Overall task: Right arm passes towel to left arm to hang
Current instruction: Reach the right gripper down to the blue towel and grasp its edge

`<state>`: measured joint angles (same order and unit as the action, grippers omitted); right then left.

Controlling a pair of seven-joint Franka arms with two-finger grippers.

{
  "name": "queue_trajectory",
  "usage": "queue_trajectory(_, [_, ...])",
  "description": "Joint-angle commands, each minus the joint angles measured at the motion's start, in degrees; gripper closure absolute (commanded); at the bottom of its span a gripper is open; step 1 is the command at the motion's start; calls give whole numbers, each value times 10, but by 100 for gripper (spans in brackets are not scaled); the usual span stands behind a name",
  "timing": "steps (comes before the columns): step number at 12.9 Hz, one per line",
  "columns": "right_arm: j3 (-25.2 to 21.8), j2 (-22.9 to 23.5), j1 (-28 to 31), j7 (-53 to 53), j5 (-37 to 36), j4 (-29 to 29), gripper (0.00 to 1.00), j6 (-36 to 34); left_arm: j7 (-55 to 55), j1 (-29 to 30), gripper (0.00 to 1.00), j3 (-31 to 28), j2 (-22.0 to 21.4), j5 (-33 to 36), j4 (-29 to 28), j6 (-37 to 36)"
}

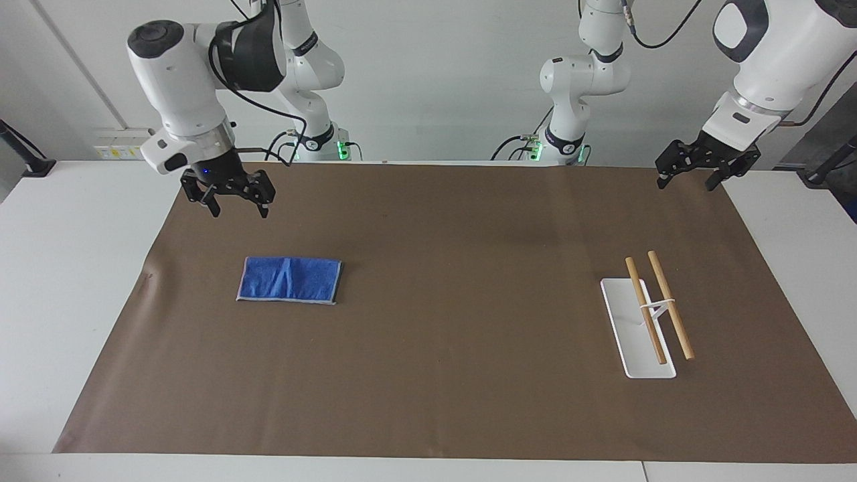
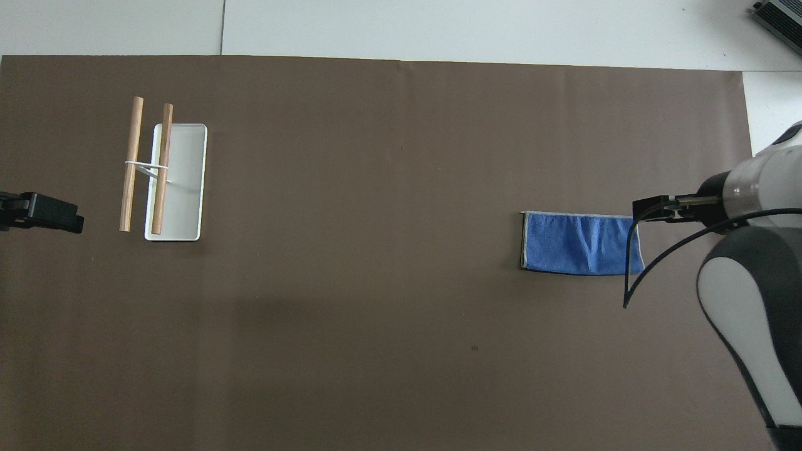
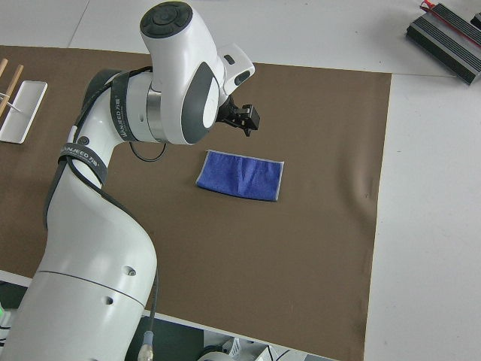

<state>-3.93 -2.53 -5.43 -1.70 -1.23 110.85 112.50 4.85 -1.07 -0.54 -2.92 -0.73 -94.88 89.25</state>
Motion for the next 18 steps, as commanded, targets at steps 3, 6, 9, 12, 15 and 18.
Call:
queue_trajectory(3, [5,59,5,11,-5,126,0,192,-7,-1,0,1,-10,14,-9,-5])
queue_trajectory(6, [5,94,6,16,-4,187,0,309,-7,0,0,1,-10,14,-9,-5])
queue_trajectory(9, [5,102,14,45,2,214,0,347,-7,-1,0,1,-10,14,-9,-5])
queue_trajectory(12, [5,111,14,45,3,215,0,363,-7,-1,0,1,-10,14,-9,-5])
queue_trajectory(15, [5,114,14,46,3,241,0,407,-7,0,0,1,-10,14,-9,-5])
queue_trajectory(18, [6,115,14,47,3,246,18,417,-7,-1,0,1,-10,14,-9,-5])
